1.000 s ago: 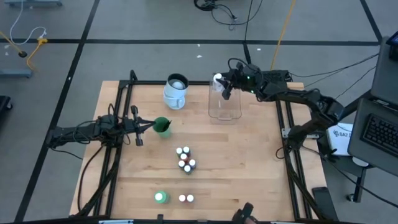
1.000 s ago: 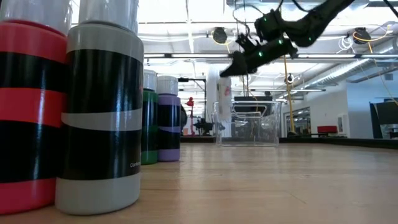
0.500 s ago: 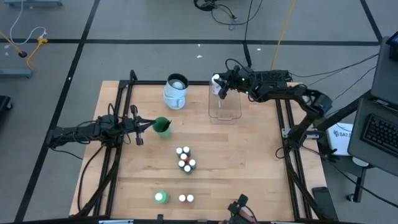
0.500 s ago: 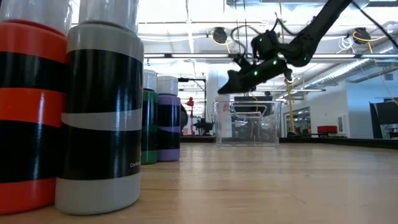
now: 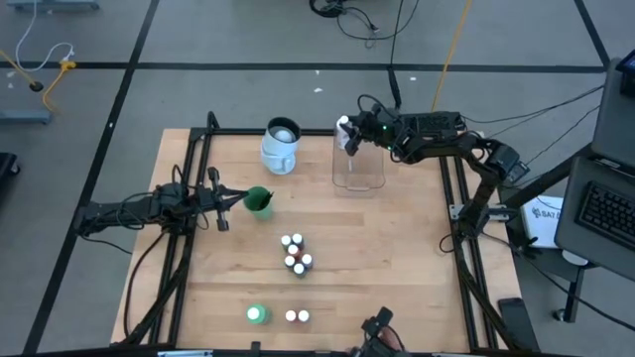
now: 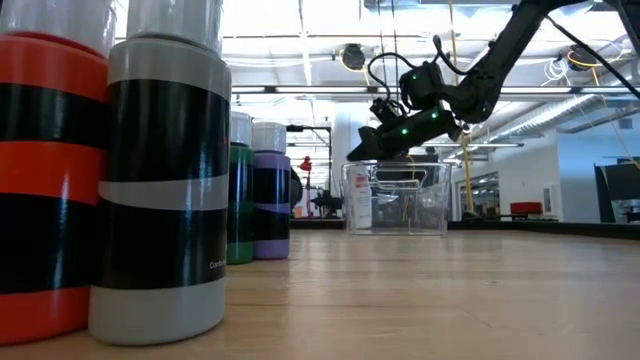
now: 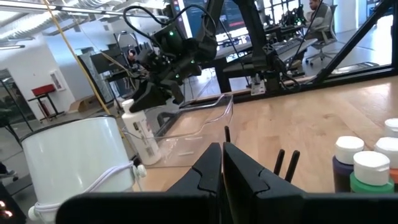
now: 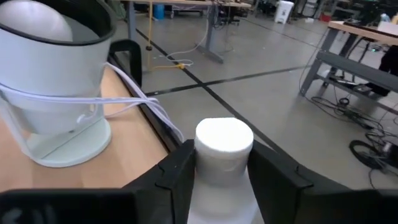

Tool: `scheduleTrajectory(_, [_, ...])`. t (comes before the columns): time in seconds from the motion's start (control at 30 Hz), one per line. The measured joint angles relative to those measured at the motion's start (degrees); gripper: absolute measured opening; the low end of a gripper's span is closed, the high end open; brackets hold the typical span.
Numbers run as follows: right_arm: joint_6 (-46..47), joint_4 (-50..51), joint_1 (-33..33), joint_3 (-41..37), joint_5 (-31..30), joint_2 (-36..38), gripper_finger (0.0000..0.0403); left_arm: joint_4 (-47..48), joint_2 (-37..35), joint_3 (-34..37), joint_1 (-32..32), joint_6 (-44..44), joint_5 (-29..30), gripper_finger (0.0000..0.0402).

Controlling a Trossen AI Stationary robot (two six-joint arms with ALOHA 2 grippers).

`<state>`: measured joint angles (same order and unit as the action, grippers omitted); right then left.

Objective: Pick & Place Paint Supplies
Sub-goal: Put the white paint bottle into the transparent bin, then put the light green paint bottle into the transparent bin

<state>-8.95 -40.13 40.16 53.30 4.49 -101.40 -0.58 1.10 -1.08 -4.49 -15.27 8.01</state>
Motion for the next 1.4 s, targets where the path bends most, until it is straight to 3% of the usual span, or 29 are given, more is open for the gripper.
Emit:
scheduleTrajectory(0.43, [2.09,4.57,-1.13,-0.2,-0.11,8.59,0.0185,0.31,0.01,-0.02,0.01,0.6,-0.04,0.0021])
scheduleTrajectory(0.57, [-1.68,10.42,-4.41,-0.2,-0.05,18.27,0.0191,0.33,0.02,-0.02,0.02,0.81,-0.05,0.0021])
scheduleTrajectory(0.7, [-3.68,22.29,-9.39,-0.13,-1.4,33.15,0.0185,0.33,0.0,-0.02,-0.01,1.23,-0.08,0.0021])
scheduleTrajectory(0.83, [-4.66,38.75,-13.46,-0.15,1.65,47.19,0.0163,0.35,0.01,-0.04,0.0,2.64,-0.11,0.0021])
scheduleTrajectory(0.93, [-4.35,45.15,-16.17,-2.35,1.55,56.63,0.013,0.35,0.0,-0.04,0.01,3.5,-0.11,0.0021])
scheduleTrajectory(1.1, [-0.21,44.69,-18.99,-12.5,0.5,71.69,0.0052,0.35,0.0,-0.04,0.01,4.06,-0.15,0.0021])
scheduleTrajectory(1.2, [2.45,42.27,-19.98,-20.78,4.14,79.4,0.001,0.37,0.0,-0.04,0.0,4.25,-0.17,0.0021])
scheduleTrajectory(1.4, [6.54,33.38,-21.18,-34.73,10.42,87.67,0.0009,0.35,0.02,-0.04,0.01,3.74,-0.09,0.0021])
